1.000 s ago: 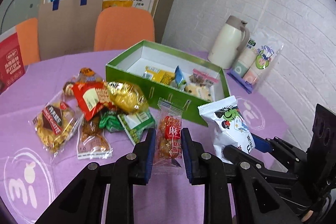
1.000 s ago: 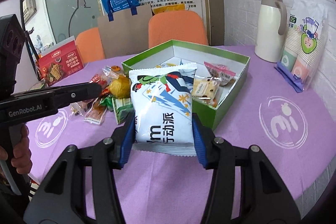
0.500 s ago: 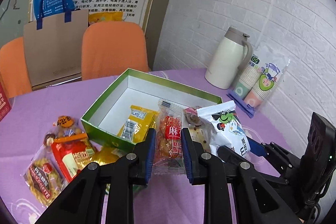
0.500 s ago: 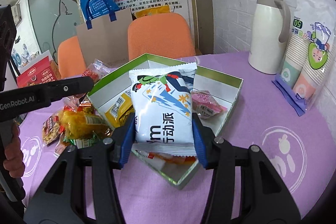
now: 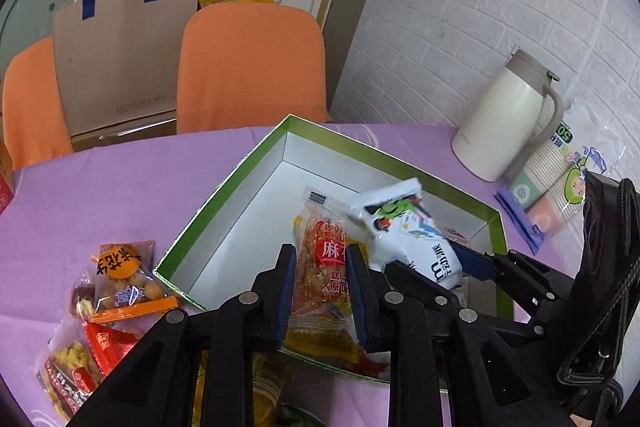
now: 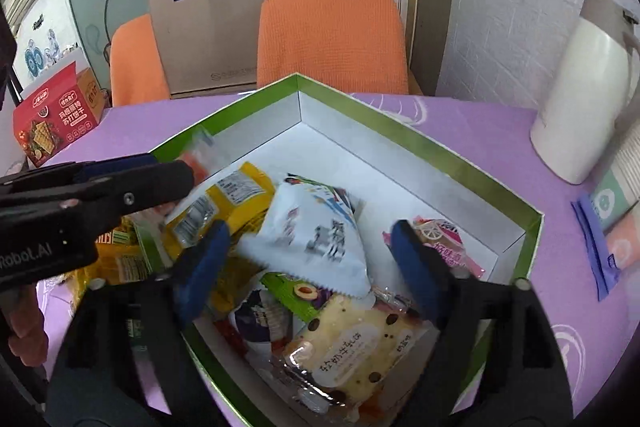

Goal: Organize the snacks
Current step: 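Carry the white bag and red pack into the box and release, then move the right tool to the green pea snack bag and grasp it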

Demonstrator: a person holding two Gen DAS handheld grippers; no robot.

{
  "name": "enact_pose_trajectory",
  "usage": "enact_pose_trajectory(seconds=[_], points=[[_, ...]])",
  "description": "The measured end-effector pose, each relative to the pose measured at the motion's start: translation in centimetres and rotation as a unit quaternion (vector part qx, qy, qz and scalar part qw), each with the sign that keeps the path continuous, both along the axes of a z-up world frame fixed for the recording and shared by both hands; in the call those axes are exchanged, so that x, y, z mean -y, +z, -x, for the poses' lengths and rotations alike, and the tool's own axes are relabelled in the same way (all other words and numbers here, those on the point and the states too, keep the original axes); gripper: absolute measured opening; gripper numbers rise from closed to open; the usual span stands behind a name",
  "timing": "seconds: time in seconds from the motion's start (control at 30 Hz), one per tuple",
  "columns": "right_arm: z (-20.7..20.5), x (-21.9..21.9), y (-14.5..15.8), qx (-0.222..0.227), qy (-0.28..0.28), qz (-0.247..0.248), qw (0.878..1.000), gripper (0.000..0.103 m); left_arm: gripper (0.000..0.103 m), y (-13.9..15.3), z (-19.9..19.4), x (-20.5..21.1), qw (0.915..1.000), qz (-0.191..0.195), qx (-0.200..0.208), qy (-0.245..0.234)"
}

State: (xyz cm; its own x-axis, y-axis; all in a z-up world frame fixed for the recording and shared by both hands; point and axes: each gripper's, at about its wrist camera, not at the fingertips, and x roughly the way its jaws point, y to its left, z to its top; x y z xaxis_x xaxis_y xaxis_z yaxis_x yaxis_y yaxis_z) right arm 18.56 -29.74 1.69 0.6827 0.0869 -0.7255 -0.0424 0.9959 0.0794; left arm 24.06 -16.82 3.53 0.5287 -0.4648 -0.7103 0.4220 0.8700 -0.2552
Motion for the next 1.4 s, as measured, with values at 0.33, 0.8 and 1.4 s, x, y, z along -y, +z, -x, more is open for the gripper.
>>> enact_pose_trajectory(seconds=[0.33, 0.8, 1.4], points=[[3.8, 1.0, 1.6, 0.017, -0.027, -0.046, 0.998, 0.096, 0.090, 0.4, 1.0, -3.2, 0.9978, 0.043, 0.007, 0.050], [11.0, -3.2, 4.5, 0.068, -0.001, -0.058, 0.996, 0.100, 0.090, 3.7, 9.2, -7.3, 0.9971, 0.028, 0.046, 0.054], [11.6, -9.9, -2.9, -0.017, 0.054, -0.103, 0.993, 0.098, 0.090, -4.5, 17.1, -16.5, 0.9961, 0.002, -0.007, 0.087]])
